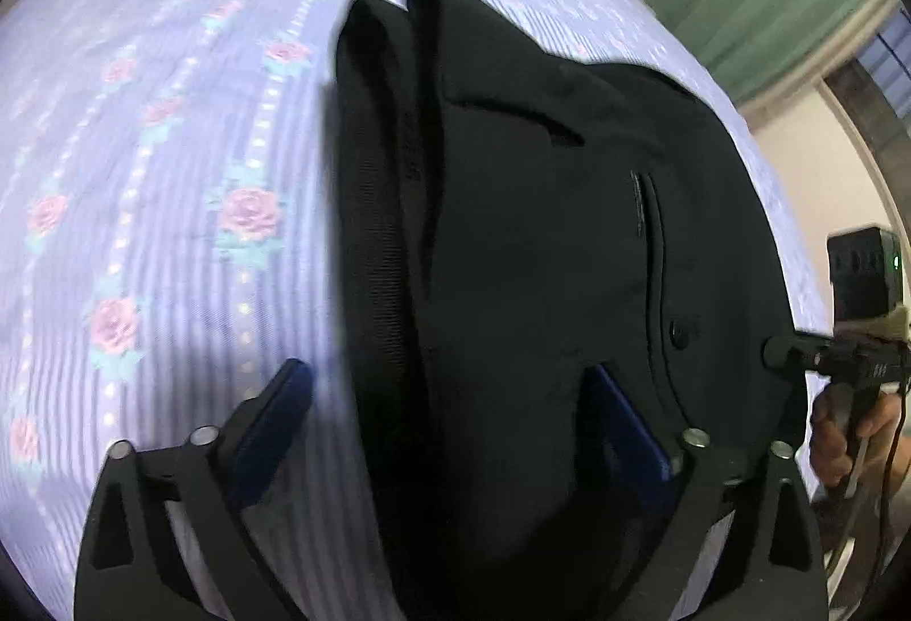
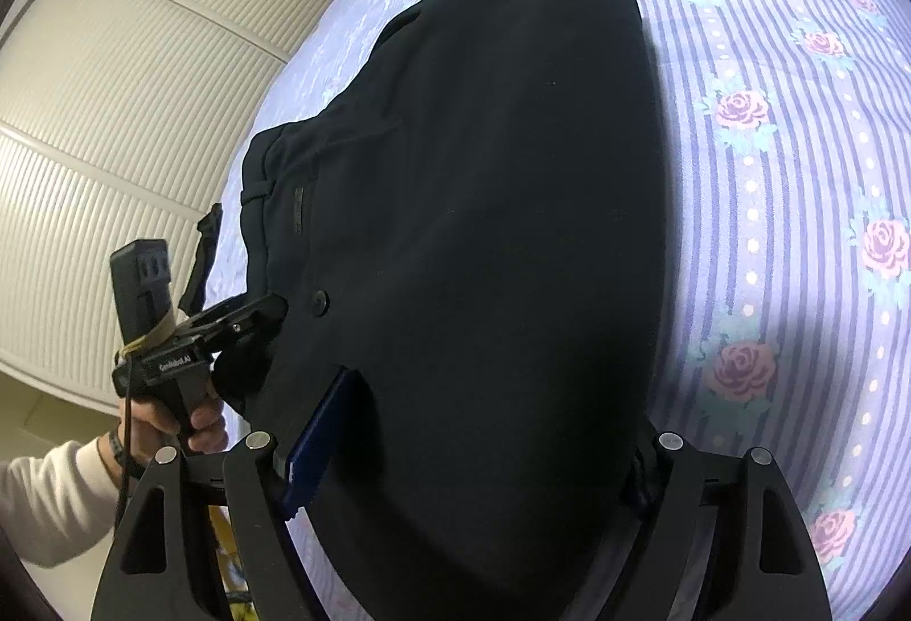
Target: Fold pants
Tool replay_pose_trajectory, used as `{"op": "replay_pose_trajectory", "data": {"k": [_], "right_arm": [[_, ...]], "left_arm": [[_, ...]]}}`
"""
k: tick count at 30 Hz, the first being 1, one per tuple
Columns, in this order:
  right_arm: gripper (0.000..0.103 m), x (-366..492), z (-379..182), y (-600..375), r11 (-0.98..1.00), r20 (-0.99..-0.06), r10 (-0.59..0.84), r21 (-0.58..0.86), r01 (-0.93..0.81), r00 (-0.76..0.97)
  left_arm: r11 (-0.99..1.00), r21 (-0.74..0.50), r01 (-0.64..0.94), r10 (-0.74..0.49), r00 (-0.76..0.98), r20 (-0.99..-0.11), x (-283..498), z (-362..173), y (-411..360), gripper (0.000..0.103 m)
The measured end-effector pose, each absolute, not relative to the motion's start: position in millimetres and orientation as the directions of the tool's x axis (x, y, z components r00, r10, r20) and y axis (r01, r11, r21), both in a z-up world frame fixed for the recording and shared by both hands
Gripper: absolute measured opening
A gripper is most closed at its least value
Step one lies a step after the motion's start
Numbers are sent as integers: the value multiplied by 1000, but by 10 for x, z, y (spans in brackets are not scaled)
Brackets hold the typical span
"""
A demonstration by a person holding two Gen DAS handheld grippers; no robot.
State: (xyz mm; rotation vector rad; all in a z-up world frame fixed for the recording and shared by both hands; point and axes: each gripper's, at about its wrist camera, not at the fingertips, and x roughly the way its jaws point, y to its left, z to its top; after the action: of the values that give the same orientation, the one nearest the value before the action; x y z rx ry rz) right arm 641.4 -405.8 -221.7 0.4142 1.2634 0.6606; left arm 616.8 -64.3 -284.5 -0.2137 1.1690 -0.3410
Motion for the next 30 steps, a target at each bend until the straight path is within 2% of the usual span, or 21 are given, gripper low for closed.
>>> {"op": "replay_pose_trajectory", "data": {"k": [3, 4, 5, 6, 12, 16, 17, 19, 20, 21, 23, 25, 30], "right_arm": [[82, 6422, -2234, -4068, 739, -724, 671, 637, -219, 157], [82, 6409, -2235, -4083, 736, -721, 675, 641, -217, 158], [82, 6404, -2238, -4091, 730, -714, 682, 649, -214, 160], [82, 6399, -2241, -4098, 722, -704, 691, 659, -210, 163], [83, 6438, -2258, -4140, 651, -641, 758, 732, -203, 119], [83, 6596, -2457, -4071, 622, -628, 778, 764, -170, 22], [83, 6617, -2455, -4079, 612, -618, 786, 774, -160, 21], [81, 6615, -2382, -4049, 592, -599, 801, 787, -177, 17], [71, 6590, -2348, -4032, 590, -599, 801, 784, -195, 18], [63, 6555, -2302, -4019, 582, -591, 806, 786, -209, 22], [41, 6525, -2282, -4018, 567, -572, 820, 800, -194, 38], [31, 6519, -2374, -4024, 592, -595, 803, 790, -156, 37], [22, 6545, -2109, -3961, 613, -610, 788, 766, -193, 81]], "left_arm": [[905, -385, 182, -425, 311, -850, 6228, -2833, -661, 99], [883, -427, 193, -467, 292, -835, 6240, -2814, -675, 97], [861, -465, 204, -506, 274, -818, 6243, -2801, -697, 89], [844, -493, 212, -535, 255, -805, 6237, -2788, -730, 89], [856, -446, 262, -503, 220, -836, 6273, -2923, -788, 89], [836, -523, 167, -549, 238, -801, 6350, -2910, -716, 89], [813, -564, 148, -582, 243, -776, 6339, -2883, -689, 86], [807, -572, 149, -591, 235, -772, 6321, -2876, -696, 68], [826, -543, 153, -564, 237, -791, 6304, -2882, -695, 54], [825, -543, 158, -566, 239, -789, 6290, -2881, -665, 47], [803, -576, 154, -596, 237, -767, 6296, -2875, -623, 36], [791, -588, 166, -611, 234, -756, 6325, -2851, -633, 28], [801, -563, 202, -598, 240, -765, 6312, -2689, -736, 23]]}}
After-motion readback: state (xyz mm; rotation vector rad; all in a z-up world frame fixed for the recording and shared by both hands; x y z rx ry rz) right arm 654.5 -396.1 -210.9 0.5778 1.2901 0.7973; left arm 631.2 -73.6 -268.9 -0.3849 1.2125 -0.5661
